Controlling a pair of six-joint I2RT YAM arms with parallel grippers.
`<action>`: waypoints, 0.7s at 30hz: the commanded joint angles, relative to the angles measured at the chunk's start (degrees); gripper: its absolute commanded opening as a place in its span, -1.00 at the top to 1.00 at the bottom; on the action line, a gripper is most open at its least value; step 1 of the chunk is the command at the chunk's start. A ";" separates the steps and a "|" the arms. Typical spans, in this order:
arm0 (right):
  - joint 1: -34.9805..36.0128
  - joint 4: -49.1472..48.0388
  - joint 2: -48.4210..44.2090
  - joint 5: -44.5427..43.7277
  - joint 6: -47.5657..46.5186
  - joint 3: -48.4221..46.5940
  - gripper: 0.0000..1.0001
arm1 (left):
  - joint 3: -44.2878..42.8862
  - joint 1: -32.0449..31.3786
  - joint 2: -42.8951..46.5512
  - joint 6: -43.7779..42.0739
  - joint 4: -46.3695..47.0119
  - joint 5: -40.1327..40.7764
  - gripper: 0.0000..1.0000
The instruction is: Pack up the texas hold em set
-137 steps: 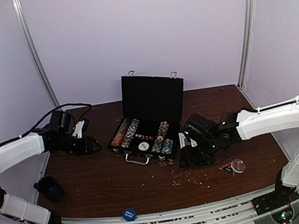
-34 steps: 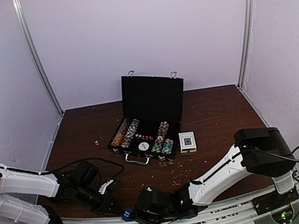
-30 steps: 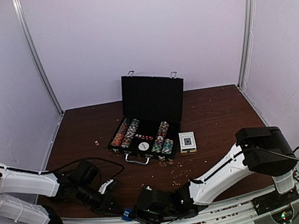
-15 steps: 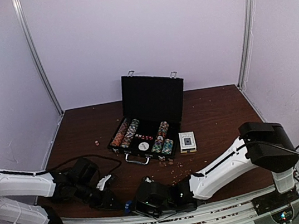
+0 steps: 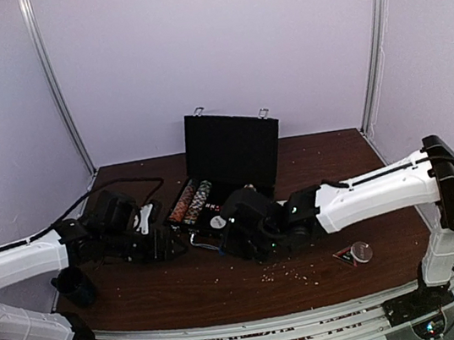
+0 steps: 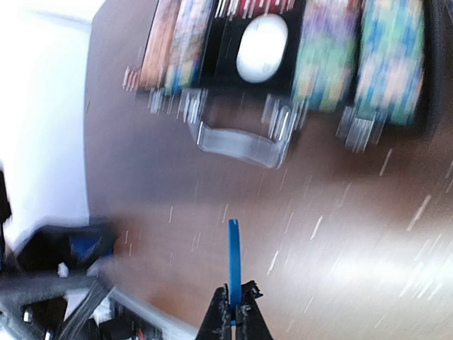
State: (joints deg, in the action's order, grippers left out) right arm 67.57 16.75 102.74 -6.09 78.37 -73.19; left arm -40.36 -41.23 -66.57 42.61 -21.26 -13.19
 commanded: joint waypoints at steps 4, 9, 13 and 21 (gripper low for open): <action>-17.61 9.55 6.33 7.25 -18.37 -13.08 1.00 | -4.05 15.54 -0.14 -1.69 5.13 5.20 -0.65; -25.58 14.57 17.44 14.20 -26.56 -30.16 1.00 | -8.62 19.91 -1.84 -4.26 6.18 8.51 -0.68; -29.03 15.65 24.31 20.85 -29.66 -38.10 1.00 | -11.75 20.32 -4.20 -4.75 3.94 12.89 -0.67; -30.39 13.92 32.14 30.45 -30.48 -42.30 1.00 | -11.05 20.41 -4.73 1.46 3.34 15.50 -0.67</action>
State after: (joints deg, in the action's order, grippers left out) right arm 36.88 30.44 132.60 18.46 49.36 -113.56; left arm -51.24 -21.30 -71.18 40.86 -18.57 0.19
